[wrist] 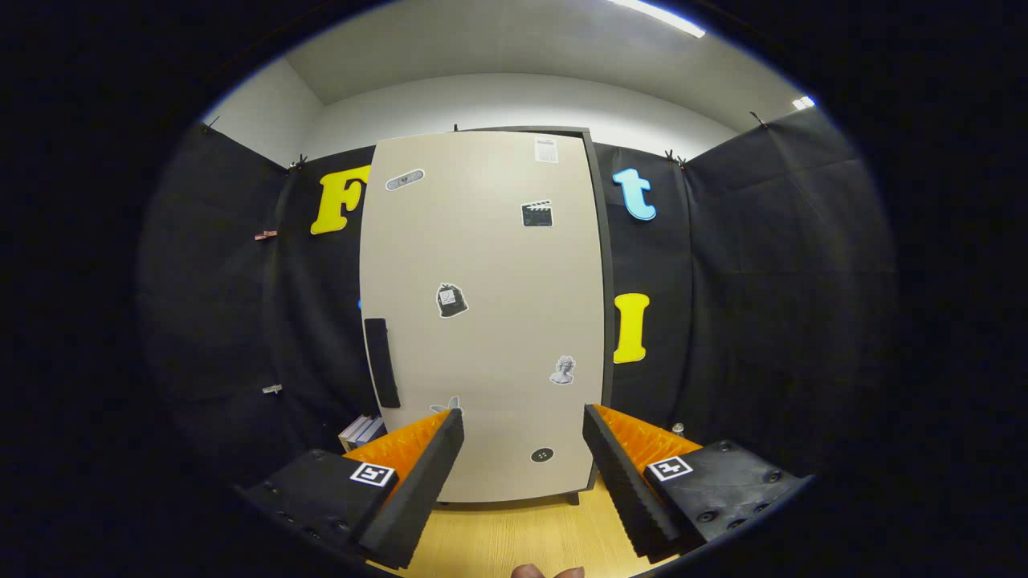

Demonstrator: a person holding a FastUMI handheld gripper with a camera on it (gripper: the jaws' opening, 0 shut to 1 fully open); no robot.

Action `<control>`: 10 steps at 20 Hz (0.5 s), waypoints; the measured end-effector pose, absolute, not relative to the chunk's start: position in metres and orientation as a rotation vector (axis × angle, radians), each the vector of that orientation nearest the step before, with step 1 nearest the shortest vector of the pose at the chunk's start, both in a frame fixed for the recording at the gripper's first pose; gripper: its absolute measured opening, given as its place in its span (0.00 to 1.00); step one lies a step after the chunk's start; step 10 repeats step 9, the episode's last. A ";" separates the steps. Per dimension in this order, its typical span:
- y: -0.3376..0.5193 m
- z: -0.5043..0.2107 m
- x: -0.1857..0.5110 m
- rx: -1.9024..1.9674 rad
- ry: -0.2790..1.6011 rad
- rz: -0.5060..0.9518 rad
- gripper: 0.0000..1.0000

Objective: Open the shoe cabinet door, grab the shoes and put them into the shoe cabinet, then close the shoe cabinet door.

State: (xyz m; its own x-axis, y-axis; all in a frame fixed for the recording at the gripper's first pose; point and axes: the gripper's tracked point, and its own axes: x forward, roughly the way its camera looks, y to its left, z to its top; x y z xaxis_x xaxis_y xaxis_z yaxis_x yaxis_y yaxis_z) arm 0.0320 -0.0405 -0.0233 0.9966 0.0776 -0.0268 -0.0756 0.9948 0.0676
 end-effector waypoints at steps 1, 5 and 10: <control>-0.041 -0.023 0.033 0.067 0.030 0.077 0.98; -0.040 -0.023 0.034 0.066 0.030 0.079 0.98; -0.038 -0.020 0.033 0.070 0.027 0.085 0.98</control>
